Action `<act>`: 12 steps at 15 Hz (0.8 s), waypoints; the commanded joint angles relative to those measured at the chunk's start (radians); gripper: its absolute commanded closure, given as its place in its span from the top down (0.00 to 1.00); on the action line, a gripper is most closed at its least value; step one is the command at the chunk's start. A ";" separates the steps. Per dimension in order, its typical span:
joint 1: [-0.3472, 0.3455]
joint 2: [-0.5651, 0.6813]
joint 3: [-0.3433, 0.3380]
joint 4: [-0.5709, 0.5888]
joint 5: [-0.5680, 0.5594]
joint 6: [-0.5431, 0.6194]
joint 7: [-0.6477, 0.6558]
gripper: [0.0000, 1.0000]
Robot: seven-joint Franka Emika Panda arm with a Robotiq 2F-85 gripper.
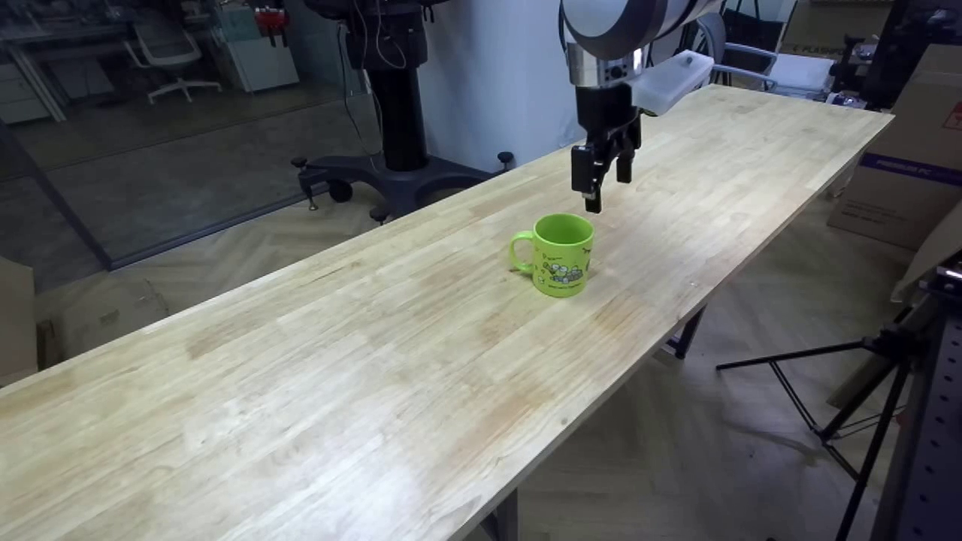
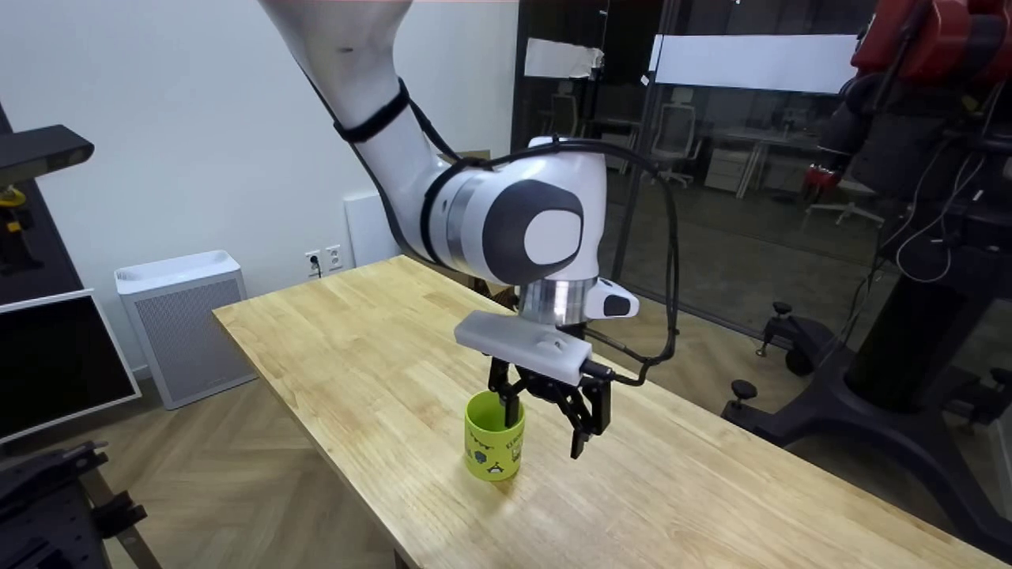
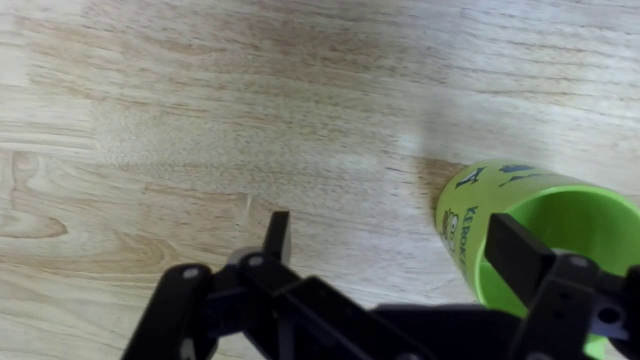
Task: Move the mug cup to the right
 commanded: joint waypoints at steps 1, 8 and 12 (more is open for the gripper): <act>0.007 0.061 -0.001 0.077 -0.049 -0.014 -0.042 1.00; 0.036 0.124 0.014 0.180 -0.114 -0.043 -0.104 1.00; 0.065 0.094 0.034 0.153 -0.108 -0.031 -0.078 1.00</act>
